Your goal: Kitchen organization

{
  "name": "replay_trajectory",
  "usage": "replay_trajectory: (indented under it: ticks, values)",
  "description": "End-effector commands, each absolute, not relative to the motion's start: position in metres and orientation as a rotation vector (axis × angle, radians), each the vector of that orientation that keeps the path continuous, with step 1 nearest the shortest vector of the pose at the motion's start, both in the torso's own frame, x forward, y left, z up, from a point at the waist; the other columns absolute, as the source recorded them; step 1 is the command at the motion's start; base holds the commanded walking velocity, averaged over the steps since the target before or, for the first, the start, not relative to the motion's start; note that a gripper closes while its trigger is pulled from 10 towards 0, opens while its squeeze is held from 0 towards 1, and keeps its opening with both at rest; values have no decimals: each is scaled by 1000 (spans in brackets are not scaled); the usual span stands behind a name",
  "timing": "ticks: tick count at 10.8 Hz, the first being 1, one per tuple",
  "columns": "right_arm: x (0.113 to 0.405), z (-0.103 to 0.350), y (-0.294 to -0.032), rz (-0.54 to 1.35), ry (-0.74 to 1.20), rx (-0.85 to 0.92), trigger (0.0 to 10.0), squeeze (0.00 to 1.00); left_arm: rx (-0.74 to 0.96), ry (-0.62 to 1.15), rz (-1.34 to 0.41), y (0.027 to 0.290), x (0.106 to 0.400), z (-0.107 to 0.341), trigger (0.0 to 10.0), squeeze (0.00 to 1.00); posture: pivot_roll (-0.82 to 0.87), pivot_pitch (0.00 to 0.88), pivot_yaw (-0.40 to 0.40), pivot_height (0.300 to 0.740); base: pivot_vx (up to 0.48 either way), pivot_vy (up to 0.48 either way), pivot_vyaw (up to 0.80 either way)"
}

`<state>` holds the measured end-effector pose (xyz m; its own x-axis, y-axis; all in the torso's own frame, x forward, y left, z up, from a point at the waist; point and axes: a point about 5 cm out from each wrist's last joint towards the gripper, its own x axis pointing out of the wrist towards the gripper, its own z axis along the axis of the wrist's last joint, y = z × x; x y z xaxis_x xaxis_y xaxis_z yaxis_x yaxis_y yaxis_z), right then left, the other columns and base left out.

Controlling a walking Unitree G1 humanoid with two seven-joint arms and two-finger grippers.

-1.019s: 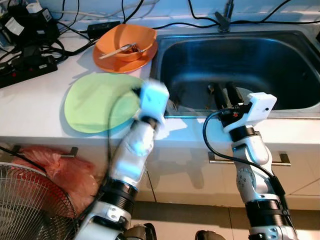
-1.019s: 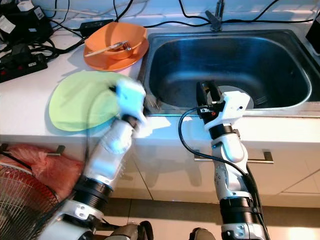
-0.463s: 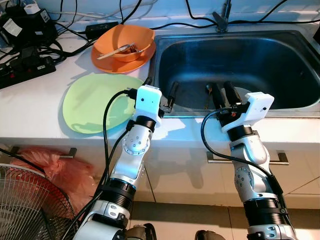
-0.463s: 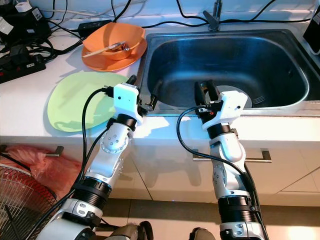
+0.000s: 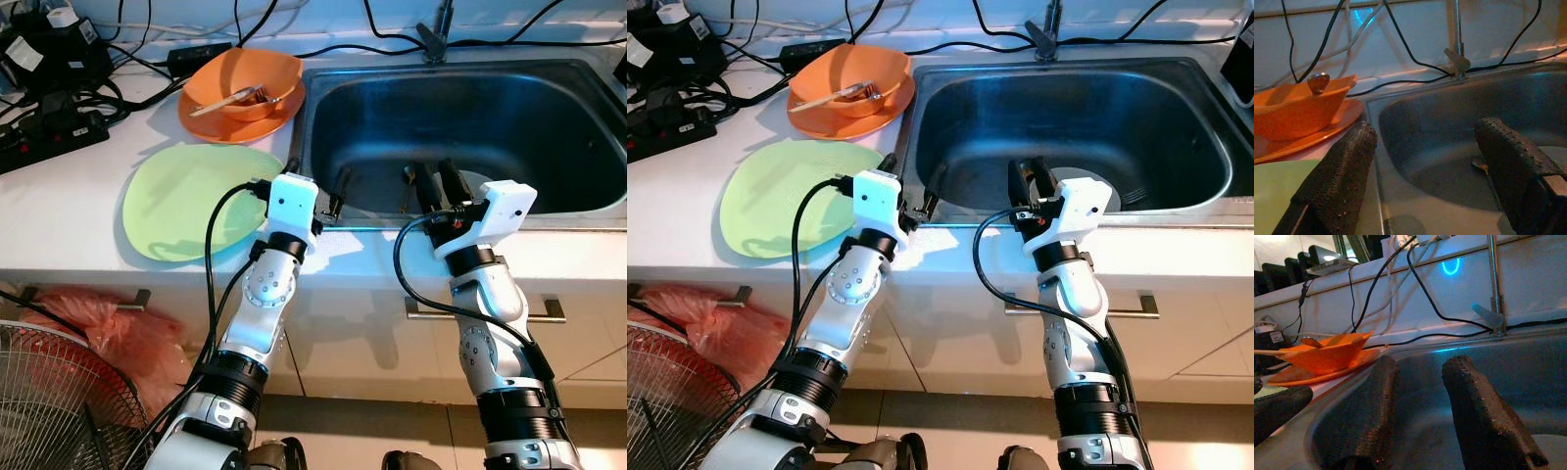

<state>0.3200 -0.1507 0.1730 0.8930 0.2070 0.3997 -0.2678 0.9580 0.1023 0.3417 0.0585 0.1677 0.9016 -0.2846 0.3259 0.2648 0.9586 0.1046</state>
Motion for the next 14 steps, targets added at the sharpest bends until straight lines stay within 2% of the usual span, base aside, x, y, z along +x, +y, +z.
replay_trajectory:
  ticks: [1, 4, 6, 8, 11, 14]
  values:
    - [322, 164, -150, 247, -347, 160, 10000, 0, 55, -325, -258, 65, 341, 160, 10000, 0, -1, 122, 90, 740, 0, 0, 0]
    - [322, 163, -150, 250, -344, 161, 10000, 0, 59, -338, -254, 64, 337, 160, 10000, 0, 1, 128, 90, 740, 0, 0, 0]
    - [321, 162, -150, 249, -342, 160, 10000, 0, 154, -393, -246, 69, 330, 170, 10000, 0, 2, 131, 90, 740, 0, 0, 0]
    - [321, 162, -150, 250, -339, 162, 10000, 0, 178, -437, -234, 76, 323, 179, 10000, 0, 13, 133, 88, 740, 0, 0, 0]
    - [322, 160, -147, 258, -333, 165, 10000, 0, 187, -382, -233, 78, 313, 164, 10000, 0, 20, 133, 86, 740, 0, 0, 0]
    - [322, 163, -152, 229, -348, 161, 10000, 0, 136, -353, -232, 71, 322, 162, 10000, 0, 8, 129, 87, 740, 0, 0, 0]
